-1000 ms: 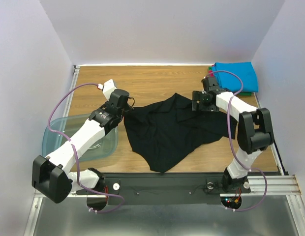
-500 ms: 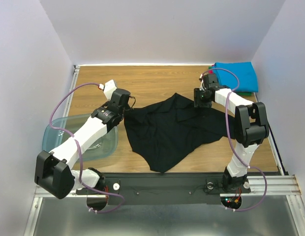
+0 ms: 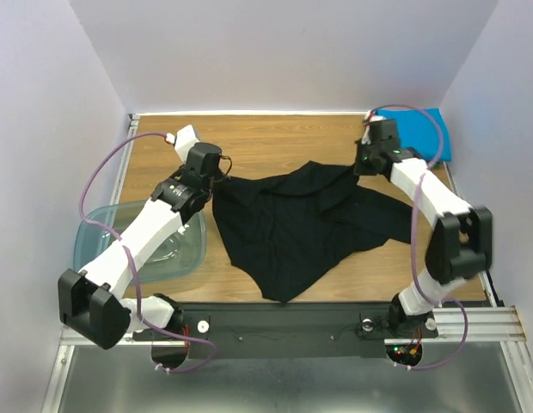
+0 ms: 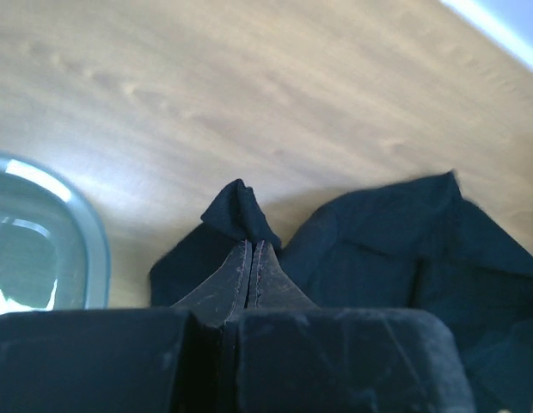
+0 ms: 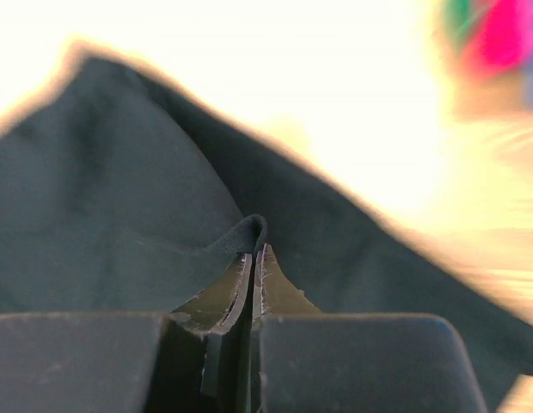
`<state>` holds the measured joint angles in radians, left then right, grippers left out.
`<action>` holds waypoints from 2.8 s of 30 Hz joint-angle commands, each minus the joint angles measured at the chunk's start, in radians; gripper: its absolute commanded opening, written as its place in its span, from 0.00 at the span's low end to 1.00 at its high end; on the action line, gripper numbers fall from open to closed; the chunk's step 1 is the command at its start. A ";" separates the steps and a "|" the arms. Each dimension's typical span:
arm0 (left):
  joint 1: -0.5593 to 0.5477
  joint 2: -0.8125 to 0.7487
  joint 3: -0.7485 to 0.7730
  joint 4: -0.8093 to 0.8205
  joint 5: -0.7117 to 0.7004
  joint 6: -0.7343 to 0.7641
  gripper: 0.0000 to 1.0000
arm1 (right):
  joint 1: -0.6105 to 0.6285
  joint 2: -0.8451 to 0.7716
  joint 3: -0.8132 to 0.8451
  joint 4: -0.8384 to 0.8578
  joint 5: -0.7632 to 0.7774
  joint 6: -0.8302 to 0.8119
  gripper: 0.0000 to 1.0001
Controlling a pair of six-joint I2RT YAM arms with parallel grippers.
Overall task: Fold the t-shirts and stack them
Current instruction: Flatten the tshirt out, then fold the tshirt
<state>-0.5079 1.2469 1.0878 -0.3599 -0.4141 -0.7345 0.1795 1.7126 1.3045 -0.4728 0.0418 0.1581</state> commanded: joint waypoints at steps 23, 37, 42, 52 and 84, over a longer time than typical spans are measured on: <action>0.006 -0.405 0.779 0.006 0.294 0.245 0.00 | 0.006 -0.798 0.700 -0.113 -0.154 -0.075 0.00; 0.016 -0.391 0.816 0.058 0.422 0.227 0.00 | 0.006 -0.812 0.724 -0.122 -0.103 -0.035 0.00; 0.016 -0.278 0.698 0.073 0.295 0.251 0.00 | 0.006 -0.717 0.570 -0.113 0.127 -0.048 0.00; 0.078 0.116 0.400 0.249 0.172 0.319 0.00 | 0.002 -0.515 0.032 0.161 0.334 -0.072 0.00; 0.201 0.631 0.509 0.372 0.333 0.346 0.00 | -0.077 0.030 0.064 0.303 0.310 -0.183 0.00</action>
<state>-0.3115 2.0247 1.6241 -0.0566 -0.0799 -0.3801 0.1104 1.8431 1.4105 -0.2276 0.3435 0.0051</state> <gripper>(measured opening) 0.019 0.026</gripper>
